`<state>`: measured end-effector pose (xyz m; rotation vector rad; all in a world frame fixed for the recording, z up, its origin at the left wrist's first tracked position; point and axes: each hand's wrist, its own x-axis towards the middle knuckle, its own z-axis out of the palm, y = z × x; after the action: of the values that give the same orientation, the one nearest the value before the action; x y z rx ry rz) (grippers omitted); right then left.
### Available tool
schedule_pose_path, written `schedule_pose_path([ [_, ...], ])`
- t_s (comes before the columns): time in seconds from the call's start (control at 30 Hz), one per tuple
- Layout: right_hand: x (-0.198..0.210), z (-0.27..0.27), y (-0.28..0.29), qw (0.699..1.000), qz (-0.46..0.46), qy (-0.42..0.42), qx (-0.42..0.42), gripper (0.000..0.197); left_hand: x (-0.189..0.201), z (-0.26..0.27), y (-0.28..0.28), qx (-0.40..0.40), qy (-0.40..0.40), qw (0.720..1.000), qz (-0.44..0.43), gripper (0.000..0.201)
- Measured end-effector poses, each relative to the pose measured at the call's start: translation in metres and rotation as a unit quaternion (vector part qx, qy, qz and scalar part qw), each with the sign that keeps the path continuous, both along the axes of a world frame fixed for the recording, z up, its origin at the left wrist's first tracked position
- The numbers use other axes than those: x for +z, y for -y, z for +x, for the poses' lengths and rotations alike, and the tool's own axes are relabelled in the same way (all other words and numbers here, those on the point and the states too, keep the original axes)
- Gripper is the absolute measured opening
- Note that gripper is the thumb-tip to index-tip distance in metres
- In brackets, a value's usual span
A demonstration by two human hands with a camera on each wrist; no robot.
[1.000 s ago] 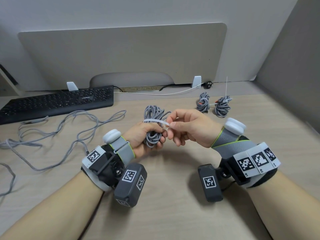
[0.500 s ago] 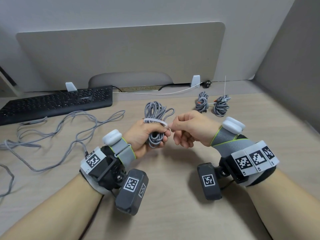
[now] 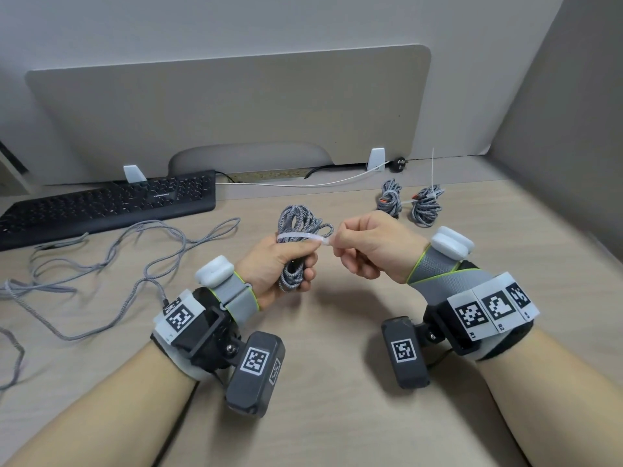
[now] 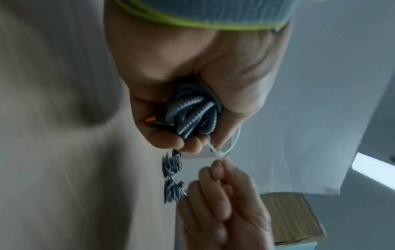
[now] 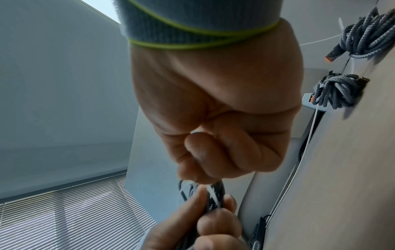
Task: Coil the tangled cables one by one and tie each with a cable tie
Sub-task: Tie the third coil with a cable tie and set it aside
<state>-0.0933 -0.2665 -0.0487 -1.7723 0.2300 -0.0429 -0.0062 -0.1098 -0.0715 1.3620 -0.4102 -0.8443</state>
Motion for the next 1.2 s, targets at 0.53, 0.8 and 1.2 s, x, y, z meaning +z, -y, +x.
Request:
schedule_pose_path([
  [0.53,0.003,-0.001,-0.002,1.0,0.013,0.027,0.001,0.03,0.015,0.003,0.0,0.057,0.162,0.984,0.042,0.035],
  [0.8,0.008,-0.007,0.001,0.998,0.054,0.04,-0.015,0.03,0.037,0.02,-0.002,0.123,0.304,0.935,0.136,0.01],
  [1.2,0.006,-0.005,0.014,0.987,0.14,0.065,-0.041,0.032,0.052,0.034,0.023,0.088,0.377,0.885,0.258,0.019],
])
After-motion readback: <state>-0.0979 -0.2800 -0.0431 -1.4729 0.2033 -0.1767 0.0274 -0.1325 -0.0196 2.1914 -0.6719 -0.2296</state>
